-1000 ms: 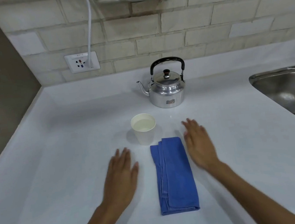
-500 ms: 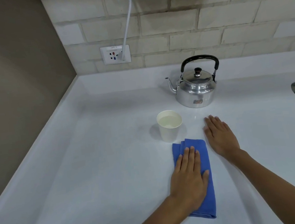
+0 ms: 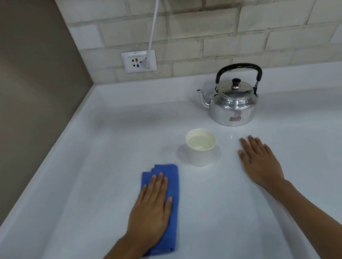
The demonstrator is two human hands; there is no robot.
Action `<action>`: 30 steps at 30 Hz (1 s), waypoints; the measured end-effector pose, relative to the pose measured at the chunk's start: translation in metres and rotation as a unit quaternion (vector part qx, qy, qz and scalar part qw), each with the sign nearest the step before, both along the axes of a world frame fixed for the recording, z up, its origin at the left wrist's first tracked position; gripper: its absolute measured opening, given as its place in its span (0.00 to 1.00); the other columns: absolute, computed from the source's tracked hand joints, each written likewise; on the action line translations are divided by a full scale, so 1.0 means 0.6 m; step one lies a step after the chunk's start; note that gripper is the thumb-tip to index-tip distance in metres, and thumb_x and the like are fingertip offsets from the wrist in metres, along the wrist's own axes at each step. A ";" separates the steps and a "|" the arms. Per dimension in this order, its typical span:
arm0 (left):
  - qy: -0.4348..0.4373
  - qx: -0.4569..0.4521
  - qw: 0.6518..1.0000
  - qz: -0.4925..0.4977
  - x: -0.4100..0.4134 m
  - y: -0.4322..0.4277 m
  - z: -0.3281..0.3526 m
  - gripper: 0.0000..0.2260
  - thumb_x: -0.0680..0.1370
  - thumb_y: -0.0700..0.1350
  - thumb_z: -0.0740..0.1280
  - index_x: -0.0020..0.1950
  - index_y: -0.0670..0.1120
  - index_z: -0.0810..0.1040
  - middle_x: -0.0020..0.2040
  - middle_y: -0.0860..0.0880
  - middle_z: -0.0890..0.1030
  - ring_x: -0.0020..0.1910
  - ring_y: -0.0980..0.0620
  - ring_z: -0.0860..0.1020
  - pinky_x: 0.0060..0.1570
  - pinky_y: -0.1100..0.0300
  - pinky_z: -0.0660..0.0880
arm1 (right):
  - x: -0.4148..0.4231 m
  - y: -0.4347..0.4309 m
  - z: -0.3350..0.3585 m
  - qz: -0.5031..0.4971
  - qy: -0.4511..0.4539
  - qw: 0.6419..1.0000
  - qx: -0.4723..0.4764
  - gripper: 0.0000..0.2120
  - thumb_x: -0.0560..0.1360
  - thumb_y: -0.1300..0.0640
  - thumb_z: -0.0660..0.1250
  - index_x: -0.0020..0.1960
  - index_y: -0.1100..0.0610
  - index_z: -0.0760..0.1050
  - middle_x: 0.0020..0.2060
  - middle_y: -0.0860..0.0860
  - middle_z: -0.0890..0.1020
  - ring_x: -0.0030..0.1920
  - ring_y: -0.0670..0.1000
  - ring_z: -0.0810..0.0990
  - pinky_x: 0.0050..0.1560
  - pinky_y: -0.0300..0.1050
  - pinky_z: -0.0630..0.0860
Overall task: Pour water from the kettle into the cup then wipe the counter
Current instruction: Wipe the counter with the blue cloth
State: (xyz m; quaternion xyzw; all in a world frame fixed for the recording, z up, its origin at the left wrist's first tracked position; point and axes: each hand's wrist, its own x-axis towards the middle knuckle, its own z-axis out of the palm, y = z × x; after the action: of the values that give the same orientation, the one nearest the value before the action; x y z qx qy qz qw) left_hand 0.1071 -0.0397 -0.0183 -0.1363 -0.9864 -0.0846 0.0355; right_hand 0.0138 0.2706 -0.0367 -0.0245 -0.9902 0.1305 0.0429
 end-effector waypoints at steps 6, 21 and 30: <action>-0.017 0.040 0.995 0.089 -0.107 0.075 -0.012 0.24 0.82 0.49 0.45 0.75 0.42 0.43 0.77 0.44 0.45 0.75 0.47 0.43 0.73 0.52 0.41 | 0.000 -0.002 0.001 -0.001 -0.004 1.000 0.003 0.24 0.80 0.50 0.45 0.74 0.53 0.48 0.76 0.55 0.52 0.75 0.53 0.48 0.75 0.50 0.46; -0.017 0.081 0.996 -0.024 -0.179 -0.029 -0.027 0.23 0.81 0.53 0.49 0.74 0.51 0.46 0.76 0.55 0.47 0.74 0.57 0.43 0.71 0.62 0.39 | -0.002 -0.001 -0.008 -0.005 0.004 1.000 0.004 0.24 0.80 0.49 0.46 0.74 0.52 0.48 0.76 0.53 0.52 0.75 0.52 0.47 0.75 0.50 0.47; -0.067 0.073 0.990 -0.098 -0.298 0.058 -0.019 0.22 0.82 0.51 0.47 0.75 0.50 0.47 0.77 0.52 0.48 0.75 0.53 0.42 0.73 0.56 0.41 | -0.003 0.000 -0.003 -0.005 0.005 1.000 0.008 0.24 0.80 0.50 0.47 0.74 0.51 0.48 0.76 0.53 0.52 0.75 0.51 0.48 0.75 0.49 0.48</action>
State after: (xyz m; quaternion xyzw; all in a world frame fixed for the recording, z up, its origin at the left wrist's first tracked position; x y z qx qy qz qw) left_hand -0.0718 -0.0049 -0.0298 -0.2237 -0.9595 -0.1688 -0.0296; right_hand 0.0118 0.2705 -0.0382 -0.0281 -0.9909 0.1224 0.0491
